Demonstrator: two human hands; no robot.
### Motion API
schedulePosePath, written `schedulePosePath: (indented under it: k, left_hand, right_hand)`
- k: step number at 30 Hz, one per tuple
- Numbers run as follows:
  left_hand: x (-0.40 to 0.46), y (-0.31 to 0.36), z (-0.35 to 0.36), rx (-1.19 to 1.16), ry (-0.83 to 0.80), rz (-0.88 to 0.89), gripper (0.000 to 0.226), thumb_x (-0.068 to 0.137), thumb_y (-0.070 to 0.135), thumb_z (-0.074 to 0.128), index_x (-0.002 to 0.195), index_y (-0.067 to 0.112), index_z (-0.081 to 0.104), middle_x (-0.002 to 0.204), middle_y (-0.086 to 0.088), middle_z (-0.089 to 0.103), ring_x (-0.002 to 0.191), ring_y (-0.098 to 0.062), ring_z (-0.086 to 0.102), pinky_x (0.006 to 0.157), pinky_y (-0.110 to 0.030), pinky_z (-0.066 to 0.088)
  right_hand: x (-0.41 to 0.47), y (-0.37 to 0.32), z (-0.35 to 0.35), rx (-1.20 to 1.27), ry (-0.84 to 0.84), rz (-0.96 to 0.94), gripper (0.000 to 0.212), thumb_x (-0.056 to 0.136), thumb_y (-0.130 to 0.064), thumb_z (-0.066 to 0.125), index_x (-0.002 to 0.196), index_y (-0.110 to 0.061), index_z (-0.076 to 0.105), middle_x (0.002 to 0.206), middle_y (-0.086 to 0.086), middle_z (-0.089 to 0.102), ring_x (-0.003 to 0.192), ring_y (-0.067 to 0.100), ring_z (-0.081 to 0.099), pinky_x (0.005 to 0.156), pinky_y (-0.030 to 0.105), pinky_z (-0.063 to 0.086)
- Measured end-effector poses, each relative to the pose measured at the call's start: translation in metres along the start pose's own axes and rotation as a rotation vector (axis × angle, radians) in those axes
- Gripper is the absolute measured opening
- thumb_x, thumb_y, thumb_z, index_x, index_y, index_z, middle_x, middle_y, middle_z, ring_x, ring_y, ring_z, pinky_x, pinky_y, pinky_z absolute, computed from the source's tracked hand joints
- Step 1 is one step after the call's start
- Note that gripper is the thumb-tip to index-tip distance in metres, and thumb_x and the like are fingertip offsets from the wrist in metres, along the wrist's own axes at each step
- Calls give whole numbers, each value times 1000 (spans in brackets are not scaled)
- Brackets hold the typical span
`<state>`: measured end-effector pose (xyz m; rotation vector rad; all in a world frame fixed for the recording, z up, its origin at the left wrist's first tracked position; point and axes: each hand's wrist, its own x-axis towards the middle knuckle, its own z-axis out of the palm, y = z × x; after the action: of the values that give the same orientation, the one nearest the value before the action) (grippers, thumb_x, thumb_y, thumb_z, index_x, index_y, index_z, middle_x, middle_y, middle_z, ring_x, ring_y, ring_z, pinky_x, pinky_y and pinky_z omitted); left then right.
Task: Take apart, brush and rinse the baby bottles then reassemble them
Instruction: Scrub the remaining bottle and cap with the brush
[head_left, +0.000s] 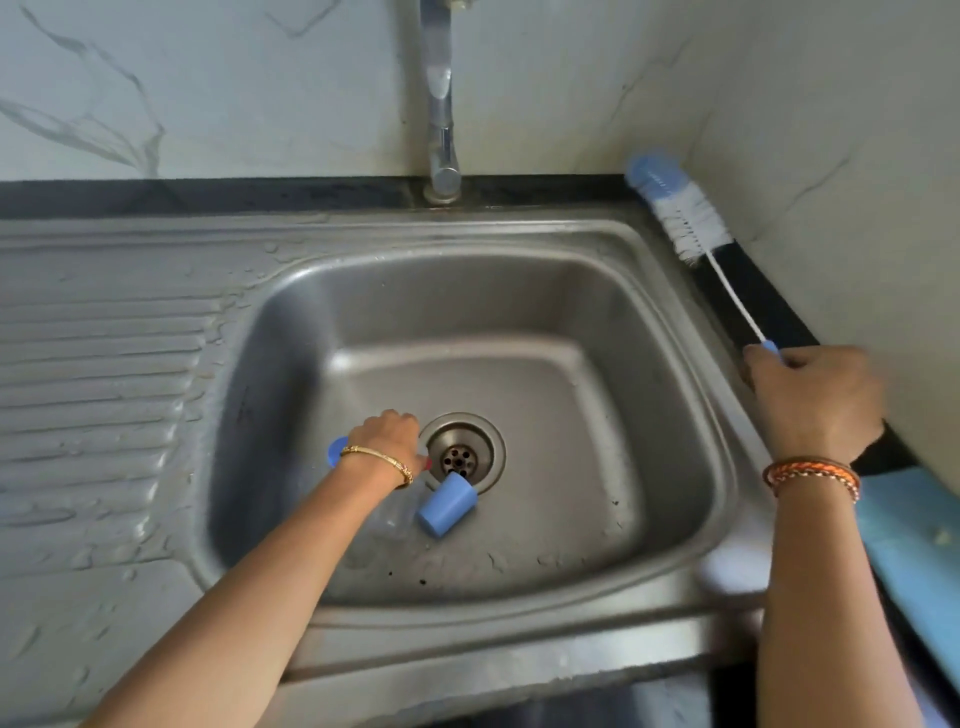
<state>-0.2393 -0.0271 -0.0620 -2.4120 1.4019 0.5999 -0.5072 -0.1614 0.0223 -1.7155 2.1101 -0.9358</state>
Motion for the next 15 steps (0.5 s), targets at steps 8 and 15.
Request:
schedulePosePath:
  k: [8,15]
  left_hand:
    - [-4,-3,-1,-16,-55,2,44,91,40,54,120,7,52,125,-10,54,112,-25,55,75,-26,38]
    - [3,-6,8,-69,-135,-17,47,87,41,59,119,7,53,121,-9,57,109,-24,56,81,-26,42]
  right_hand:
    - [-6,6,14,-214,62,-65,19,90,-11,54,102,-1,65,102,28,60,98,44,55,72,39,38]
    - [-6,8,28,-240,54,-189,43,84,-9,55,127,-5,53,126,23,47,119,42,35,92,46,30]
